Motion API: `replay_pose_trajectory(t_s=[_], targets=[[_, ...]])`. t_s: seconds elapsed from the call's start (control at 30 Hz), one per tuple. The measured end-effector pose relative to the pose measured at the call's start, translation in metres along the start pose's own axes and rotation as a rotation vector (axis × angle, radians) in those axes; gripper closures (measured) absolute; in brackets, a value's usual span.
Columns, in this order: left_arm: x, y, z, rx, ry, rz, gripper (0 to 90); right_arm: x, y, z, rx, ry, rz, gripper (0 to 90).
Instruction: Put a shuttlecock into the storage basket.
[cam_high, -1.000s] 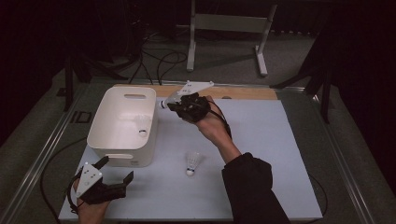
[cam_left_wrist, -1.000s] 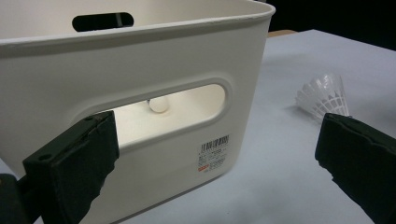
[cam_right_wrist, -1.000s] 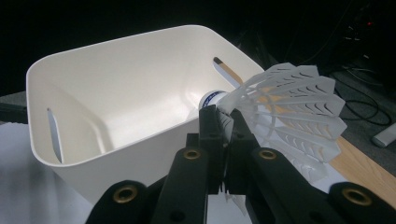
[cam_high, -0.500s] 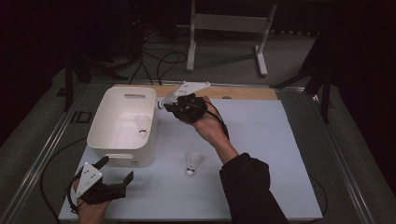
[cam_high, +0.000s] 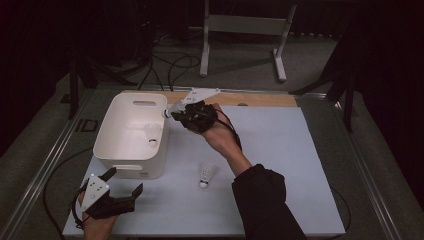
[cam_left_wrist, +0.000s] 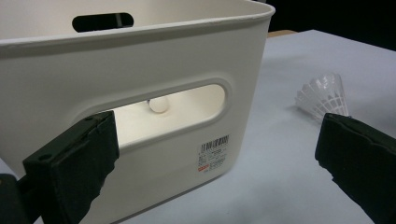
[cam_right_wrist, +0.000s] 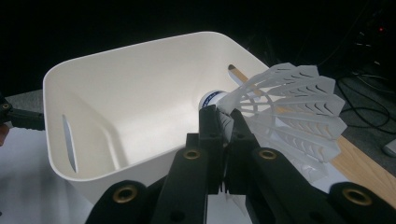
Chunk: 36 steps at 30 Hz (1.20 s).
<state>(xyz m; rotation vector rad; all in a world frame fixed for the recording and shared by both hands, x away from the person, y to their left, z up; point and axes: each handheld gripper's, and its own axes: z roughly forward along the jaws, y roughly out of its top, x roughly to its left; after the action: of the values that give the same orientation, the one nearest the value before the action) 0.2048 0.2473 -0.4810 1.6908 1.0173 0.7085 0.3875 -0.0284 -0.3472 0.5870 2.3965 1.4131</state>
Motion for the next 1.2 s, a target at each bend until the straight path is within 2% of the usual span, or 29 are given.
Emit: replay_pose_trajectory(t_s=[1.2], targets=[[0.0,0.0,0.0,0.0,0.0,0.0,0.2,0.014,0.011,0.014,-0.018,0.028,-0.01,88.2]])
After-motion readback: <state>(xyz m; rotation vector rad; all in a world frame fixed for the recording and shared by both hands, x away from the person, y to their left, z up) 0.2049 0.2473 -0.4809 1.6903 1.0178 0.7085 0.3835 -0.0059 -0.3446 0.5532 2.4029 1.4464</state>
